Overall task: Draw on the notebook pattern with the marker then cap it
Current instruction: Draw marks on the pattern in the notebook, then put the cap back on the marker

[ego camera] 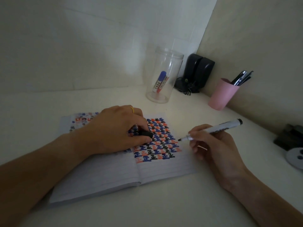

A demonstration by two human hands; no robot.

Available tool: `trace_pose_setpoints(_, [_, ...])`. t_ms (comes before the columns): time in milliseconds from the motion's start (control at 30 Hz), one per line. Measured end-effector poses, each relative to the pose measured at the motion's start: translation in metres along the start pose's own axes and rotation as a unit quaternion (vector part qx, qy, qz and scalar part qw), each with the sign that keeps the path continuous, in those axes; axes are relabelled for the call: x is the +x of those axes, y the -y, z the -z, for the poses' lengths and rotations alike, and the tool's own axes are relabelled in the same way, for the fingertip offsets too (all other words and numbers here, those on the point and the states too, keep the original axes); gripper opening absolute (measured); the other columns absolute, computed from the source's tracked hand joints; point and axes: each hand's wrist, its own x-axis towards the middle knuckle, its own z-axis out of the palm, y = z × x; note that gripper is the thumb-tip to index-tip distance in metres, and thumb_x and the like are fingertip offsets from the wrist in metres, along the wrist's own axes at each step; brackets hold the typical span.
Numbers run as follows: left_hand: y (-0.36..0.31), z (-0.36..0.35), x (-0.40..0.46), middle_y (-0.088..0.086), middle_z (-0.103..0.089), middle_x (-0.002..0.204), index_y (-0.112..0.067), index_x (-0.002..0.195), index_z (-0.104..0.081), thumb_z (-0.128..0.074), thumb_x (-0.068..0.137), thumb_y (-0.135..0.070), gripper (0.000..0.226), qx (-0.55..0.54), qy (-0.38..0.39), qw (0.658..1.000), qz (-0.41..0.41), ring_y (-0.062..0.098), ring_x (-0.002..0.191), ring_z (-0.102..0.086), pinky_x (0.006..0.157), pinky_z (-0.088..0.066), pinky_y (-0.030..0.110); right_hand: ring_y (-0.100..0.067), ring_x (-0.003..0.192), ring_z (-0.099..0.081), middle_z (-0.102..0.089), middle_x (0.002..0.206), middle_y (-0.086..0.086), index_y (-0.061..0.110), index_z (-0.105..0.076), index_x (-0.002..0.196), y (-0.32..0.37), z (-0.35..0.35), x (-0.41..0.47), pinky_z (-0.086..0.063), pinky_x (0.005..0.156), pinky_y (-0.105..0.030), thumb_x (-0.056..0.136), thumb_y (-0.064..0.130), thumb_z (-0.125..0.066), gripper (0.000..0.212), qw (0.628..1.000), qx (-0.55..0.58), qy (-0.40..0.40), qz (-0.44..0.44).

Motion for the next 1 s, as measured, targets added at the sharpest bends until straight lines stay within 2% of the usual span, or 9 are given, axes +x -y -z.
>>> trace_pose_setpoints(100, [-0.001, 0.000, 0.001, -0.021, -0.065, 0.104, -0.041, 0.104, -0.068, -0.051, 0.082, -0.070, 0.040, -0.009, 0.005, 1.000, 0.010, 0.002, 0.094, -0.058, 0.081, -0.050, 0.030, -0.016, 0.055, -0.049, -0.057, 0.063, -0.006, 0.007, -0.068, 0.080, 0.013, -0.005, 0.020, -0.036, 0.049, -0.028, 0.083, 0.006, -0.065, 0.004, 0.998, 0.028, -0.029, -0.048])
trace_pose_setpoints(200, [-0.002, 0.000, 0.001, -0.022, -0.063, 0.101, -0.042, 0.105, -0.068, -0.052, 0.084, -0.068, 0.037, -0.022, -0.008, 0.999, 0.023, 0.001, 0.091, -0.059, 0.080, -0.051, 0.029, -0.013, 0.057, -0.045, -0.054, 0.064, -0.003, 0.008, -0.066, 0.081, 0.025, -0.020, 0.050, -0.038, 0.050, -0.024, 0.082, 0.009, -0.066, 0.002, 0.992, 0.079, -0.052, -0.080])
trace_pose_setpoints(300, [0.000, -0.001, 0.001, -0.022, -0.061, 0.096, -0.040, 0.103, -0.069, -0.054, 0.084, -0.067, 0.036, -0.059, -0.033, 0.997, 0.047, 0.000, 0.084, -0.060, 0.073, -0.051, 0.026, -0.010, 0.056, -0.047, -0.056, 0.066, -0.002, 0.003, -0.069, 0.090, 0.019, -0.036, 0.067, -0.039, 0.050, -0.023, 0.081, 0.010, -0.073, 0.012, 0.984, 0.143, -0.055, -0.086])
trace_pose_setpoints(400, [0.003, -0.002, 0.003, -0.023, -0.060, 0.089, -0.040, 0.102, -0.069, -0.059, 0.085, -0.060, 0.028, -0.081, -0.072, 0.991, 0.077, -0.001, 0.080, -0.059, 0.070, -0.045, 0.019, -0.015, 0.064, -0.054, -0.063, 0.071, -0.005, 0.003, -0.074, 0.098, 0.000, -0.043, 0.068, -0.047, 0.057, -0.026, 0.082, 0.009, -0.077, 0.018, 0.984, 0.163, -0.054, -0.052])
trace_pose_setpoints(533, [0.005, -0.001, 0.006, -0.018, -0.064, 0.088, -0.033, 0.104, -0.073, -0.066, 0.088, -0.045, 0.021, -0.099, -0.138, 0.979, 0.116, 0.008, 0.075, -0.060, 0.065, -0.041, 0.011, -0.020, 0.075, -0.070, -0.077, 0.087, -0.013, 0.004, -0.077, 0.106, -0.009, -0.036, 0.069, -0.055, 0.069, -0.029, 0.091, 0.014, -0.064, 0.022, 0.972, 0.232, -0.027, -0.032])
trace_pose_setpoints(633, [0.004, 0.001, 0.006, -0.016, -0.068, 0.089, -0.028, 0.109, -0.074, -0.067, 0.088, -0.037, 0.024, -0.118, -0.159, 0.971, 0.136, 0.009, 0.082, -0.060, 0.066, -0.042, 0.008, -0.024, 0.085, -0.074, -0.080, 0.099, -0.016, 0.007, -0.076, 0.110, -0.008, -0.034, 0.067, -0.056, 0.077, -0.034, 0.093, 0.018, -0.060, 0.026, 0.969, 0.246, -0.003, -0.030])
trace_pose_setpoints(700, [0.005, 0.002, 0.005, -0.018, -0.069, 0.088, -0.029, 0.107, -0.074, -0.069, 0.086, -0.038, 0.024, -0.120, -0.166, 0.968, 0.146, 0.005, 0.084, -0.060, 0.067, -0.042, 0.007, -0.025, 0.084, -0.075, -0.081, 0.097, -0.016, 0.007, -0.075, 0.107, -0.008, -0.035, 0.067, -0.058, 0.077, -0.035, 0.091, 0.017, -0.064, 0.021, 0.971, 0.237, -0.007, -0.023])
trace_pose_setpoints(833, [0.006, 0.003, 0.004, -0.016, -0.072, 0.080, -0.032, 0.095, -0.069, -0.076, 0.079, -0.042, 0.021, -0.162, -0.188, 0.954, 0.170, 0.007, 0.071, -0.064, 0.061, -0.045, 0.012, -0.017, 0.069, -0.067, -0.075, 0.075, -0.010, 0.002, -0.077, 0.097, -0.008, -0.034, 0.065, -0.055, 0.071, -0.030, 0.077, 0.018, -0.075, 0.026, 0.973, 0.231, -0.010, -0.017])
trace_pose_setpoints(1000, [0.005, 0.004, 0.004, -0.016, -0.072, 0.078, -0.034, 0.088, -0.066, -0.076, 0.078, -0.042, 0.017, -0.159, -0.183, 0.954, 0.174, 0.008, 0.069, -0.063, 0.060, -0.046, 0.013, -0.014, 0.067, -0.065, -0.072, 0.073, -0.009, 0.001, -0.080, 0.093, -0.007, -0.036, 0.061, -0.053, 0.075, -0.030, 0.077, 0.015, -0.074, 0.022, 0.968, 0.249, 0.025, -0.022])
